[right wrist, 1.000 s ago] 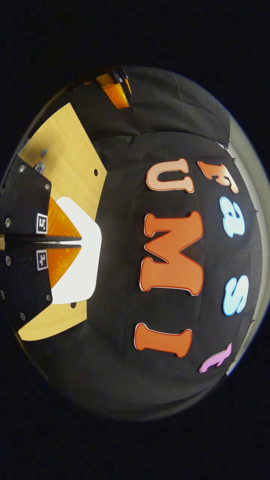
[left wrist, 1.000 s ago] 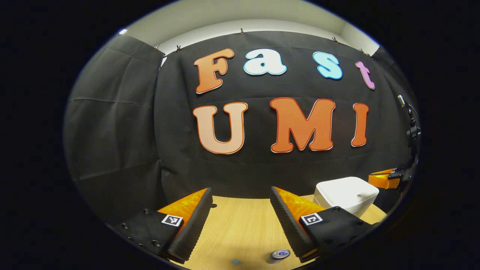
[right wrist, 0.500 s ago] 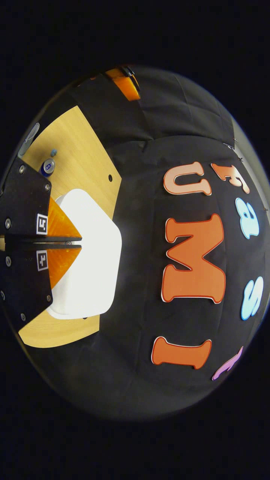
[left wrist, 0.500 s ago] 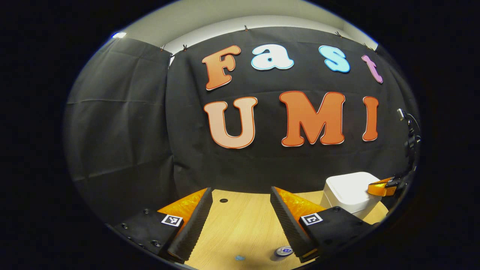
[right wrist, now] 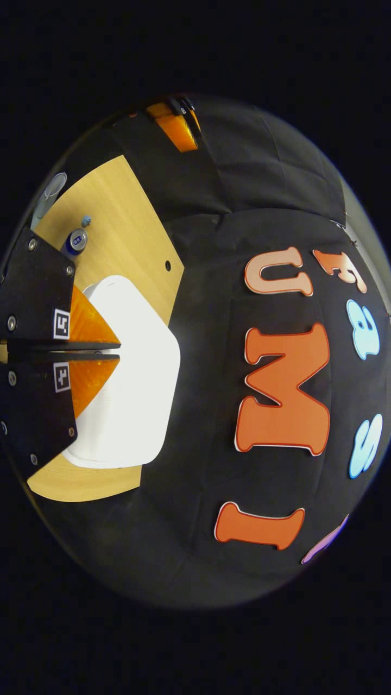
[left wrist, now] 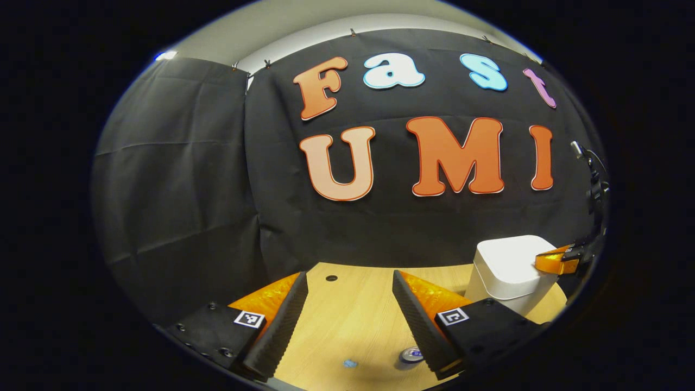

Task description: Press the lid of the desktop garbage bin to open it, pick up the crumpled paper on the desktop and throw it into the bin, then pick up the pop can on the desktop and drop it into the bin, and finally close the garbage bin lid.

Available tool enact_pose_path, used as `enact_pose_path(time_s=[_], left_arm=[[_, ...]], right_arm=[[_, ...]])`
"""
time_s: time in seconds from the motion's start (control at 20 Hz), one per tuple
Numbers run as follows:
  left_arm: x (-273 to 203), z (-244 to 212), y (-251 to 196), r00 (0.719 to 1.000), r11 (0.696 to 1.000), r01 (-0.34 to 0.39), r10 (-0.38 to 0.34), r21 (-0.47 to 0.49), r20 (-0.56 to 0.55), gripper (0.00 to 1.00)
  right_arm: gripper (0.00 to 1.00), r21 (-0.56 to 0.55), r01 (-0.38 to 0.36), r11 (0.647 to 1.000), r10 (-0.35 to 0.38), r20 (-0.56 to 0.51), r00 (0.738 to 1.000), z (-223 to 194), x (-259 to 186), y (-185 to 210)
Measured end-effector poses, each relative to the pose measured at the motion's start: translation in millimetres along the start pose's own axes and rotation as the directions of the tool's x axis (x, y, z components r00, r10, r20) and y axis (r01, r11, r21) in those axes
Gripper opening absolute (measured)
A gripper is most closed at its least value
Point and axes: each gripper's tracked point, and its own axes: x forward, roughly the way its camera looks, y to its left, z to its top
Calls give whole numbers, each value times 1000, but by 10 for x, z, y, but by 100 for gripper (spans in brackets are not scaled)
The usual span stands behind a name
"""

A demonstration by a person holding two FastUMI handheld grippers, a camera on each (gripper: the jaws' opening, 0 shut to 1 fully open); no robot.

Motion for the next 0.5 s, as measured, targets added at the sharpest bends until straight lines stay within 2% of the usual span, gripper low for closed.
enact_pose_path(time_s=[0.15, 0.3, 0.5], left_arm=[[56, -35, 75, 1000, 1000, 18, -18, -11, -9, 99], [174, -41, 149, 998, 997, 65, -65, -30, 3, 100], [434, -210, 293, 994, 995, 101, -100, 27, -35, 100]], right_arm=[[1, 18, 28, 999, -29, 77, 997, 196, -51, -12], [1, -4, 72, 997, -70, 208, 976, 554, -142, 21], [1, -4, 133, 991, -126, 286, 950, 837, -249, 166]])
